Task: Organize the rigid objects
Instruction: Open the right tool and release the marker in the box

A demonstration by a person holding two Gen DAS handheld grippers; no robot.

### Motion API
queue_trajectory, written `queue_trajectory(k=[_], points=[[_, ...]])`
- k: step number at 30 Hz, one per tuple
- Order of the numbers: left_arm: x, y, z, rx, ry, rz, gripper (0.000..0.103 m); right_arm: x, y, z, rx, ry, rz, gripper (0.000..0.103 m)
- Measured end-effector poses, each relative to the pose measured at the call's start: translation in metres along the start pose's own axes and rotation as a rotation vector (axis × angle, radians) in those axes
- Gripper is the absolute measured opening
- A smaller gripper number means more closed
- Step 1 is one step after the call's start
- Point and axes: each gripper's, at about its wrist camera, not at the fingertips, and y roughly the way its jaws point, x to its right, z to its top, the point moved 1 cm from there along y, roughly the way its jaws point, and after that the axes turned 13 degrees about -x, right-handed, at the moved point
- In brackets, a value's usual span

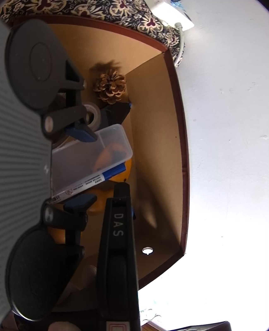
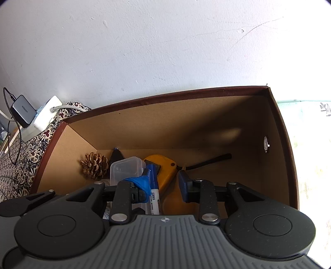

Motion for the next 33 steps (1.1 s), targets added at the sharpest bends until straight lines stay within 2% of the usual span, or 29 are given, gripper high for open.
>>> queue_trajectory(k=[33], points=[[0.0039,-0.0021,-0.0026,0.032,0.024,0.045,0.057,-0.0019,-0.0010,-0.0003,0.004,-0.015,-0.008,0.013]])
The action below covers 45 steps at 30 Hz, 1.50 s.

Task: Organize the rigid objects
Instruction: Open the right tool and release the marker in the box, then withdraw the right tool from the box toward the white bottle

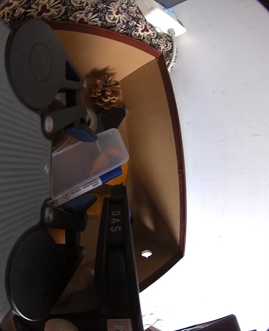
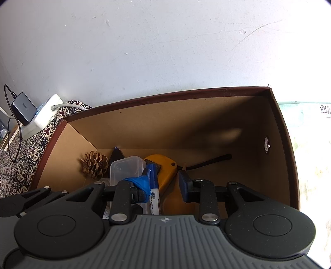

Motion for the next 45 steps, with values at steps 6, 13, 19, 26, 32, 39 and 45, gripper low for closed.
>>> queue_trajectory(k=[6,13,19,26,32,39,45], points=[[0.000,0.000,0.000,0.001,0.003,-0.002,0.059,-0.001,0.001,0.000,-0.001,-0.007,-0.007,0.013],[0.001,-0.001,0.001,-0.001,-0.002,0.003,0.061,0.000,0.002,0.000,-0.003,0.001,-0.029,0.013],[0.003,-0.005,0.000,0.004,0.001,-0.002,0.062,-0.002,-0.001,0.000,0.010,0.004,-0.065,0.013],[0.005,-0.018,-0.002,0.042,0.009,-0.012,0.063,-0.008,-0.021,-0.002,0.070,-0.004,-0.106,0.014],[0.014,-0.034,-0.006,0.096,0.034,-0.010,0.064,-0.004,-0.049,-0.013,0.114,0.030,-0.083,0.014],[0.027,-0.057,-0.013,0.159,0.071,-0.010,0.064,0.009,-0.086,-0.030,0.187,0.059,-0.046,0.014],[0.047,-0.077,-0.022,0.186,0.116,-0.023,0.064,0.017,-0.118,-0.051,0.259,0.029,-0.066,0.015]])
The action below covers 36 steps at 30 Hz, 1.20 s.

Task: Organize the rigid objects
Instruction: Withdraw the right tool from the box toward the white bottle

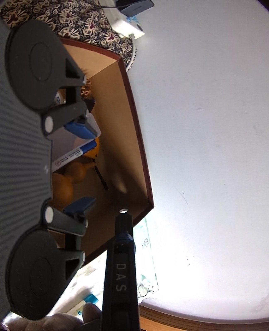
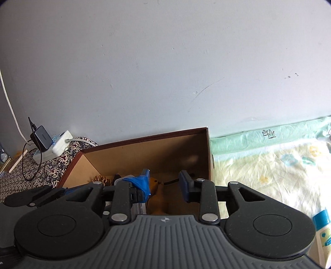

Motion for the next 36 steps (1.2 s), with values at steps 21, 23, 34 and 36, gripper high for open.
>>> queue_trajectory(k=[21,23,34,36], points=[[0.111,-0.023,-0.022,-0.086,0.100,-0.169,0.064,0.081,-0.072,-0.045,0.036,0.137,-0.040,0.015],[0.118,-0.023,-0.026,-0.088,0.105,-0.169,0.064,0.087,-0.075,-0.050,0.034,0.146,-0.047,0.015],[0.156,-0.014,-0.053,-0.138,0.144,-0.178,0.065,0.118,-0.079,-0.087,-0.005,0.199,-0.079,0.015],[0.160,-0.010,-0.056,-0.150,0.151,-0.181,0.065,0.125,-0.078,-0.094,-0.014,0.214,-0.087,0.015]])
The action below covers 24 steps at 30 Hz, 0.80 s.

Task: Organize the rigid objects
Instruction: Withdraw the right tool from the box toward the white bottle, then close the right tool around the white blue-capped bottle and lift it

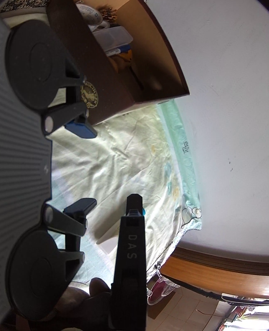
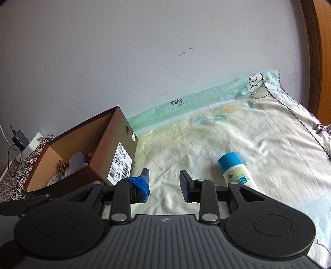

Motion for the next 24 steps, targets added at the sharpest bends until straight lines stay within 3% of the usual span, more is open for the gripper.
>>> queue_trajectory(k=[11,17,24], points=[[0.011,0.041,-0.010,-0.122,-0.015,-0.069,0.065,0.038,-0.001,-0.014,0.009,0.054,-0.061,0.015],[0.026,0.051,-0.011,-0.117,0.039,-0.114,0.065,0.066,0.001,-0.015,0.034,0.099,-0.121,0.014],[0.032,0.058,-0.009,-0.100,0.069,-0.183,0.065,0.091,0.015,-0.015,0.008,0.167,-0.112,0.013]])
